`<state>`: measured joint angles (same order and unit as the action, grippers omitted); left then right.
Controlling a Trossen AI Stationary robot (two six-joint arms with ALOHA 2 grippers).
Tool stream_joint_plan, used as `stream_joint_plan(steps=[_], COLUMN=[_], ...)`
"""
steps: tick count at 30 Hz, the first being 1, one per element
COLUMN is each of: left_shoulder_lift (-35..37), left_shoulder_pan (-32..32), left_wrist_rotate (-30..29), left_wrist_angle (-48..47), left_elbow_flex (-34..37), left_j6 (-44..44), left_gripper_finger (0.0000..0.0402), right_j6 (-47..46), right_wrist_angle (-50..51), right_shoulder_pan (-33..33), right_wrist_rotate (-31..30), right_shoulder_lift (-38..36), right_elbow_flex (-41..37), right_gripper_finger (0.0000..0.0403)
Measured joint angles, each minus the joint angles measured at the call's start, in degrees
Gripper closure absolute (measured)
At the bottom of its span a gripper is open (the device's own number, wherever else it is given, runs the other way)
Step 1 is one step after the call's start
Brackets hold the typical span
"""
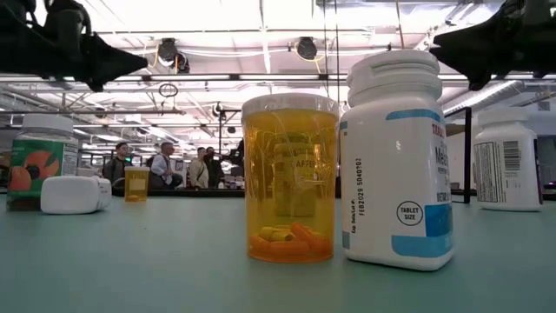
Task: Pick and place medicine bottles onto shelf by color
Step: Put the top orange pill bottle on the shelf
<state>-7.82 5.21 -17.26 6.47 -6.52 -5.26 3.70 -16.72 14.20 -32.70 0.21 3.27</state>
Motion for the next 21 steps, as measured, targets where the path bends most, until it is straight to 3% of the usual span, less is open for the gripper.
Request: stream_joint_plan(steps=[6, 16, 21], left_shoulder_lift=[-7.82, -23.06, -29.59], left_shoulder_pan=[3.83, 11.38, 16.19], left_wrist_rotate=[-1.13, -7.21, -5.25], left_wrist_angle=[-8.58, -11.5, -12.79], left_elbow_flex=[-9.27, -16.78, -19.66], left_j6=[-1.1, -0.03, 3.16], left_gripper_finger=[0.0355, 0.0219, 0.017], right_j6=[0.51, 0.37, -0.45], right_wrist_angle=[-2.0, -1.91, -1.87], right_shoulder_pan=[0.0, 0.0, 0.0], right_wrist_rotate=[-4.95, -5.14, -8.49], right_shoulder_lift=[1.15, 4.07, 5.21], right_elbow_flex=[0.07, 0.19, 0.24], right_gripper_finger=[0.0185, 0.0168, 0.0167])
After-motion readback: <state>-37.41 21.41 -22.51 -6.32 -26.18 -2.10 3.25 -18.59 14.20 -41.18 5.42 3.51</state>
